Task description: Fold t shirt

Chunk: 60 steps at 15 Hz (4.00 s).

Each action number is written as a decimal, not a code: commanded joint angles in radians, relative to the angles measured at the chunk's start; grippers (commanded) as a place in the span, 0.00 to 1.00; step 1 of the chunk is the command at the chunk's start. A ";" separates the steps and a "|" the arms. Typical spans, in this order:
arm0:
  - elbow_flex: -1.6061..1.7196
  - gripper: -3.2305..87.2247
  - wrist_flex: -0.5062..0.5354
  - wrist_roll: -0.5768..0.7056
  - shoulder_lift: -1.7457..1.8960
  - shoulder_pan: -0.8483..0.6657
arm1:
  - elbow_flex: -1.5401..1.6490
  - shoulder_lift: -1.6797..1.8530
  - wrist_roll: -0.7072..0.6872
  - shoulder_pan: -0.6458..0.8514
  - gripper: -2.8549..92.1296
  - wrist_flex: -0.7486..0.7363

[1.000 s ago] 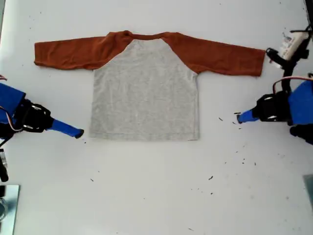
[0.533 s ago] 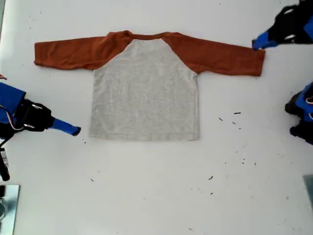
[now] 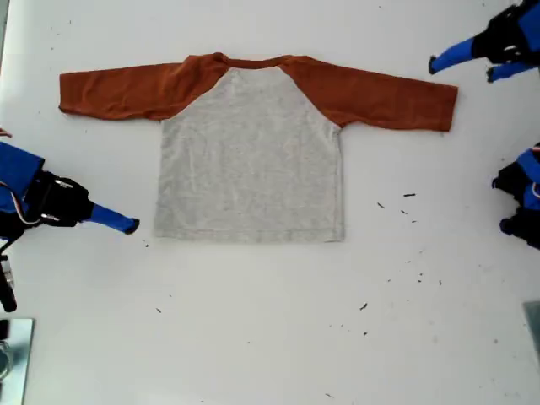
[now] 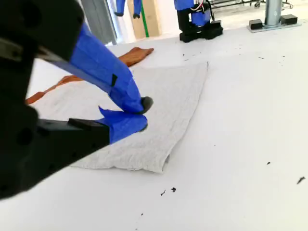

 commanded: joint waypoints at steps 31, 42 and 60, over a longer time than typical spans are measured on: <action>0.011 0.03 0.003 0.012 0.008 -0.100 | -0.502 -0.437 0.311 -0.907 0.22 -0.472; -0.262 0.03 -0.101 -0.302 -0.410 -0.080 | 0.904 0.482 0.569 -0.913 0.07 -0.555; -1.042 0.34 0.373 0.161 -1.330 -1.448 | 1.034 1.043 0.548 -0.905 0.07 -0.259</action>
